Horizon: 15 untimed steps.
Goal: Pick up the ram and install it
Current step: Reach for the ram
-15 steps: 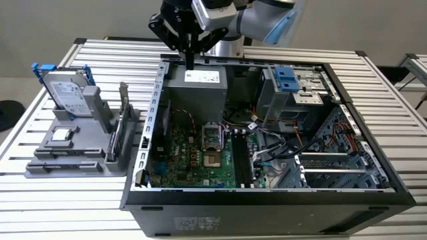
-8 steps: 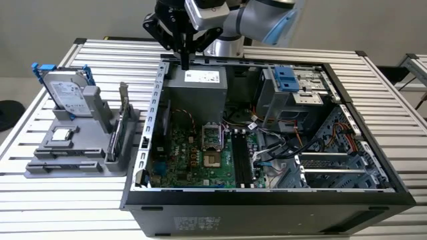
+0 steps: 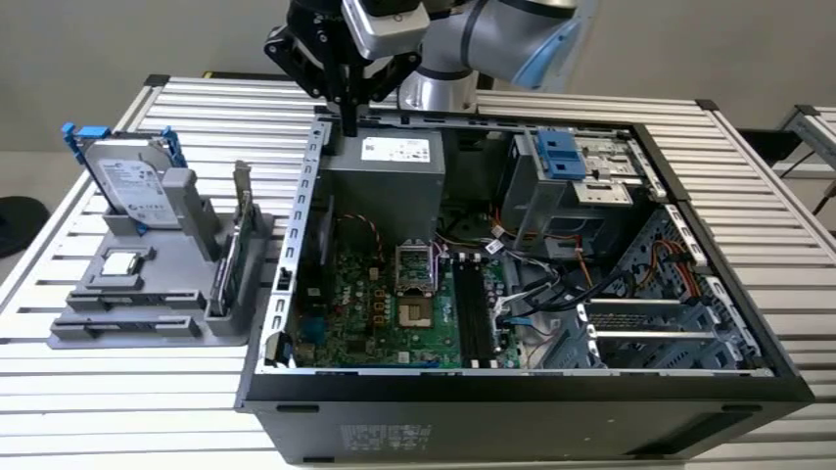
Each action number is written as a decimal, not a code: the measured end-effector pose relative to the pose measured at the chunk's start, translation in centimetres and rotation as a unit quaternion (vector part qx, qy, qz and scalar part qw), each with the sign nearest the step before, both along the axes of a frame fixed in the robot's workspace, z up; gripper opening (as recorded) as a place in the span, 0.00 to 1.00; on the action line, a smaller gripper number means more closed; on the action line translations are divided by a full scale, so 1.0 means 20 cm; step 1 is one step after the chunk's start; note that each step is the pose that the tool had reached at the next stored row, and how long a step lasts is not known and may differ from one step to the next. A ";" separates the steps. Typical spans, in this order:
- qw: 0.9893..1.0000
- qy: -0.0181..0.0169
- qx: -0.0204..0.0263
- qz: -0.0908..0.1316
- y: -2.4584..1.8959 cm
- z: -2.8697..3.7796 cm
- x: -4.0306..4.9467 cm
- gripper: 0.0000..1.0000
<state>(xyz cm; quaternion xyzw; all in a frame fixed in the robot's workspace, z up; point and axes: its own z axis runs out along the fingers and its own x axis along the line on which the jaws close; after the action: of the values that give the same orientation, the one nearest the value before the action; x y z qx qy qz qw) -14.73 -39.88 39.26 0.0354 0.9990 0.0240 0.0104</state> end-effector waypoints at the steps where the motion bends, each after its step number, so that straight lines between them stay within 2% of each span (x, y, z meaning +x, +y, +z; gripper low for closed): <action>1: 1.000 0.000 0.000 0.000 0.000 0.000 -0.007 0.00; 15: 1.000 0.000 0.000 0.000 0.000 0.000 -0.096 0.00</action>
<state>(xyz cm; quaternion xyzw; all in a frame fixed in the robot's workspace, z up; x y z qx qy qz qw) -16.64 -39.88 39.26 0.0354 0.9990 0.0240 0.0103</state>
